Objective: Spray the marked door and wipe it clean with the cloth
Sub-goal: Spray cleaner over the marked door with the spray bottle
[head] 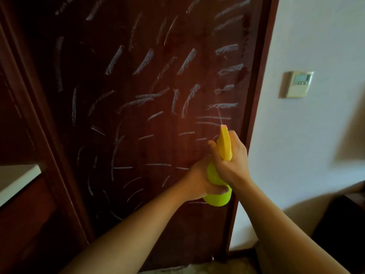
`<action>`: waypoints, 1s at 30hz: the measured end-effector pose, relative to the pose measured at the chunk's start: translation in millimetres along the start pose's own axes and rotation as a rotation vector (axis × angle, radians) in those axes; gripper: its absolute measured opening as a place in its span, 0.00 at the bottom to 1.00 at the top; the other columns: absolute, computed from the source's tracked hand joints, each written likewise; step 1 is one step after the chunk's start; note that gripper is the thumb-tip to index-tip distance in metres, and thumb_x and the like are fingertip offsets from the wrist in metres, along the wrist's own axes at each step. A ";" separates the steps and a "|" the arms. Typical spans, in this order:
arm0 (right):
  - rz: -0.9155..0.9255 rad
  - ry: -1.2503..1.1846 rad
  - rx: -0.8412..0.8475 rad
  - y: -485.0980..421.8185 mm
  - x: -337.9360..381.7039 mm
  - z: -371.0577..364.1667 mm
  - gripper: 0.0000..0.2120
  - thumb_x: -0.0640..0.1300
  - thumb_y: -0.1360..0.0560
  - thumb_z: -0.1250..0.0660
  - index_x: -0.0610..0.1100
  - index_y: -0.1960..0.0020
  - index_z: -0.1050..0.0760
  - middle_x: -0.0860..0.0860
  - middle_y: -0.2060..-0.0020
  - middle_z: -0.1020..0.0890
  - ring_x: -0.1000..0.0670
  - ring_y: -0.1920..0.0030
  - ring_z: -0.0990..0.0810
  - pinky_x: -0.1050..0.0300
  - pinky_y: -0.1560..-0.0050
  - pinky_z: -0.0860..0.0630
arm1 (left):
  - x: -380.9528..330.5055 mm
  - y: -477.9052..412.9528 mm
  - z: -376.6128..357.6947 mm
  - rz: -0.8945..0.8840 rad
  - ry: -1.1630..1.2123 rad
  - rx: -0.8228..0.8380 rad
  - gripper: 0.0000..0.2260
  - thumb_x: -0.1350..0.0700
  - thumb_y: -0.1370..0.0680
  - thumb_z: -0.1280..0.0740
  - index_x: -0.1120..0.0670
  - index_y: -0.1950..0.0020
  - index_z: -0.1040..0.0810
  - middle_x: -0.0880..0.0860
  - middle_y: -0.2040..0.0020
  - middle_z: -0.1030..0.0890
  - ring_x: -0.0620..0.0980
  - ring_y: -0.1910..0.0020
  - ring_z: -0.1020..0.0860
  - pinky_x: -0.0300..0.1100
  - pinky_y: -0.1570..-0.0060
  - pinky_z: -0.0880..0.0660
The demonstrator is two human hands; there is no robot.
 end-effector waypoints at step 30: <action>-0.001 -0.405 0.607 111.6 107.9 -291.4 0.19 0.61 0.28 0.32 0.46 0.54 0.28 0.52 0.61 0.21 0.53 0.60 0.21 0.53 0.58 0.23 | 132.6 228.3 196.2 0.478 -0.082 -0.376 0.38 0.60 0.34 0.20 0.51 0.28 0.32 0.50 0.34 0.22 0.49 0.35 0.23 0.55 0.36 0.25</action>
Point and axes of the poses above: each hand's wrist, its own y-axis away from the middle knuckle, its own z-axis out of the back of the hand, x = y × z, the point moved 4 cm from there along -y, towards the middle knuckle
